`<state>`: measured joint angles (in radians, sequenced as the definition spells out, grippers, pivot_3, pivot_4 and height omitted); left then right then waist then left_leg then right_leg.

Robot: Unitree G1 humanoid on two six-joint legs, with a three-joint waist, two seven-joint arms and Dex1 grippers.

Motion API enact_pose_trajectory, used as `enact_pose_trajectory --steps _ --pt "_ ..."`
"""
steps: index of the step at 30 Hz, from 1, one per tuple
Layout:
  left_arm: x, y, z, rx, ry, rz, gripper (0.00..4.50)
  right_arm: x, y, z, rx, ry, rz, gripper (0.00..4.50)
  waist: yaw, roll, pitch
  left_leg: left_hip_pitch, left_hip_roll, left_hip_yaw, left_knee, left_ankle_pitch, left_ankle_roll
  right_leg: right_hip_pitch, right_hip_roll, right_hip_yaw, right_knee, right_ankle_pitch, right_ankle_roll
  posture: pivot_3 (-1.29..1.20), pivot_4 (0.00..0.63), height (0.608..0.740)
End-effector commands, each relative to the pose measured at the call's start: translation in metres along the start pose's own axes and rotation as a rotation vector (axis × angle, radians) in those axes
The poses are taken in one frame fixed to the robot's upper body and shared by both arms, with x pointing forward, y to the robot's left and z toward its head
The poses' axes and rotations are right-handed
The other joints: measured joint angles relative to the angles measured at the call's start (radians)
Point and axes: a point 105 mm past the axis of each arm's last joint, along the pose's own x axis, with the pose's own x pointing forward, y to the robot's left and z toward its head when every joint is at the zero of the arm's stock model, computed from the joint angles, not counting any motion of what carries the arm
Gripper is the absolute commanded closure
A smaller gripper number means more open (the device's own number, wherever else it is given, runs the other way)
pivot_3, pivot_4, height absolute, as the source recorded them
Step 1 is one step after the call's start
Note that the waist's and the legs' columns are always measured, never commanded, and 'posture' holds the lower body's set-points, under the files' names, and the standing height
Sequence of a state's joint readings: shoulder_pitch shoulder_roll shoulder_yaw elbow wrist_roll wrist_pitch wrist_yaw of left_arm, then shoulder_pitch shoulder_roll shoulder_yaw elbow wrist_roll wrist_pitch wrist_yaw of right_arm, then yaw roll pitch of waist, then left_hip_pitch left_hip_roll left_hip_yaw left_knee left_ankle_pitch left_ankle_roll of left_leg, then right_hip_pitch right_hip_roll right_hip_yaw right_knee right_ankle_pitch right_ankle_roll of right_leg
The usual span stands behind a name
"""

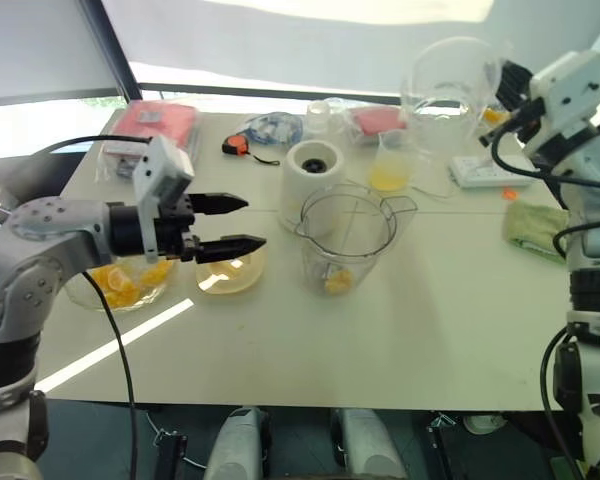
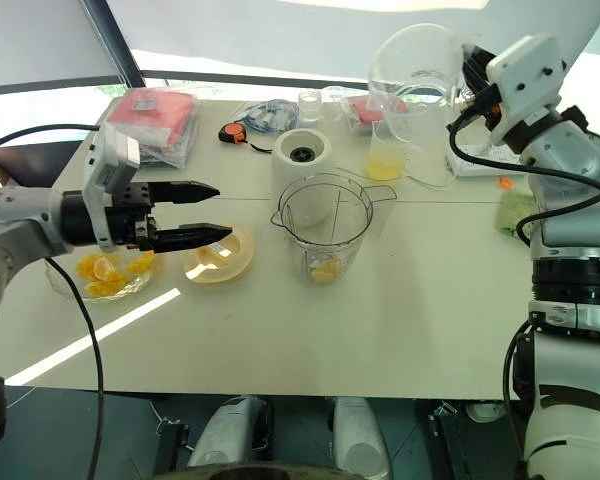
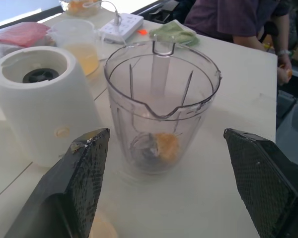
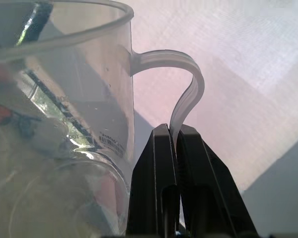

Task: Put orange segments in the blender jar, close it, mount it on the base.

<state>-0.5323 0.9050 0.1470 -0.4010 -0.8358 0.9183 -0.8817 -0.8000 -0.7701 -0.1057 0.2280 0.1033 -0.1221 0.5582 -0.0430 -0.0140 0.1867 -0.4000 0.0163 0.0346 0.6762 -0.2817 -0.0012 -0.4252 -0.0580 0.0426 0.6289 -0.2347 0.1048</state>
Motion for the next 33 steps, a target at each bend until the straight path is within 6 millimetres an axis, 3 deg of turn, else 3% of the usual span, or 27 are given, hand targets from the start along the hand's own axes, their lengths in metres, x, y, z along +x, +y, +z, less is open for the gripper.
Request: enact_pose_trajectory --steps 1,8,16,27,33 --pt "-0.010 0.005 0.008 0.048 -0.024 0.044 0.67 0.006 0.000 0.038 -0.161 -0.115 0.009 4.43 0.000 0.000 0.000 0.000 0.000 0.000 0.000 0.000 0.000 0.000 0.000 0.000 0.000 0.000 0.000 0.00 0.150 0.740" --pt "-0.010 0.005 0.011 0.031 -0.055 0.054 0.67 0.012 0.028 0.061 -0.528 -0.218 0.096 4.43 0.001 0.000 0.000 -0.005 0.000 0.001 0.002 0.000 0.000 -0.005 -0.001 0.000 0.000 0.000 0.000 0.00 0.150 0.740" --pt "-0.006 0.005 0.010 0.015 -0.069 0.046 0.67 0.015 0.045 0.060 -0.700 -0.249 0.157 4.43 0.000 0.000 0.000 -0.005 0.000 0.001 0.002 0.000 0.000 -0.005 -0.001 0.000 0.000 0.000 0.000 0.00 0.150 0.740" --pt "-0.002 0.003 0.010 -0.001 -0.094 0.036 0.67 0.010 0.044 0.067 -1.002 -0.335 0.120 4.43 -0.001 0.000 0.001 -0.005 -0.001 0.002 0.002 0.000 0.000 -0.005 -0.002 0.000 0.001 0.000 0.000 0.00 0.150 0.740" --pt "-0.001 0.000 0.009 -0.010 -0.098 0.019 0.67 0.007 0.042 0.068 -1.053 -0.358 0.109 4.43 -0.001 -0.001 0.001 -0.005 -0.001 0.002 0.002 0.000 0.000 -0.005 -0.002 0.000 0.001 0.000 0.000 0.00 0.150 0.740"
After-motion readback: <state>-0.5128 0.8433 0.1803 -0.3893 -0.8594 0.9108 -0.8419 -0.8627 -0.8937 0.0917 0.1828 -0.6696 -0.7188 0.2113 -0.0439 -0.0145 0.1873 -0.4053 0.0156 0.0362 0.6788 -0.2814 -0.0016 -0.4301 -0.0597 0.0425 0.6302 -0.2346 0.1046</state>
